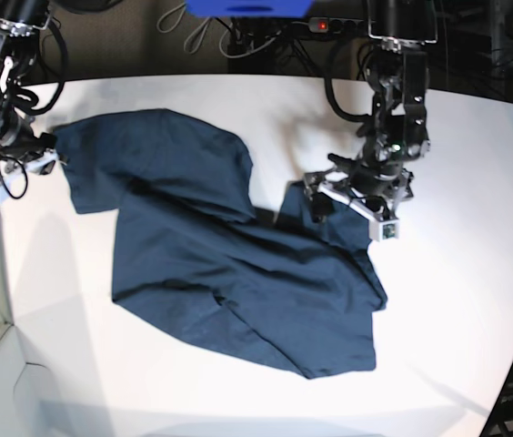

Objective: Layout the t-shirt on the table in an organized manner, then fold the t-shirt properly
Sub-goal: 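Pull the grasped fabric outward with the left gripper, spreading the shirt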

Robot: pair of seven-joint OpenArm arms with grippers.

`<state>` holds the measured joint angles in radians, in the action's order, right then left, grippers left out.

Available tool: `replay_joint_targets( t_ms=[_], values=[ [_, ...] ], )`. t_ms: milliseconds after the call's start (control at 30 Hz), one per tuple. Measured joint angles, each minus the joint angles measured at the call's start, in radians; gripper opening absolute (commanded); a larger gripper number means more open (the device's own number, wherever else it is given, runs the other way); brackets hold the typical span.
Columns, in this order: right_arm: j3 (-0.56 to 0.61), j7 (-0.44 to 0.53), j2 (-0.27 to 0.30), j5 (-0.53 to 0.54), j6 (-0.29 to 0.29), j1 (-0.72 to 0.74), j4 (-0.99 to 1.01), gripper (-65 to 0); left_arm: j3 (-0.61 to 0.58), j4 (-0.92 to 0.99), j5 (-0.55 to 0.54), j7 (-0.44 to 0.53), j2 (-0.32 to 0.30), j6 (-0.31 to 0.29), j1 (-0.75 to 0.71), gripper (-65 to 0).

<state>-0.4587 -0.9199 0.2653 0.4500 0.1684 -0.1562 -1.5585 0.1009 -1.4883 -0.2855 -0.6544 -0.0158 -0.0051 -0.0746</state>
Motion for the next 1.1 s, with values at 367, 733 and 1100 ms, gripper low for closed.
replay_joint_targets(
  t_ms=[367, 733, 1100],
  values=[
    [0.001, 0.002, -0.022, 0.0, 0.0, 0.0, 0.0, -43.2, -0.035, 0.128, -0.039, 0.039, -0.019, -0.195, 0.034, -65.0],
    [0.001, 0.003, -0.021, 0.0, 0.0, 0.0, 0.003, -43.2, -0.037, -0.216, 0.007, -0.168, -0.083, -0.175, -0.094, -64.7],
    [0.001, 0.032, -0.039, 0.0, 0.0, 0.0, 0.008, -43.2, 0.165, -0.519, -0.007, -0.286, -0.203, -0.194, -0.069, -64.7]
  ],
)
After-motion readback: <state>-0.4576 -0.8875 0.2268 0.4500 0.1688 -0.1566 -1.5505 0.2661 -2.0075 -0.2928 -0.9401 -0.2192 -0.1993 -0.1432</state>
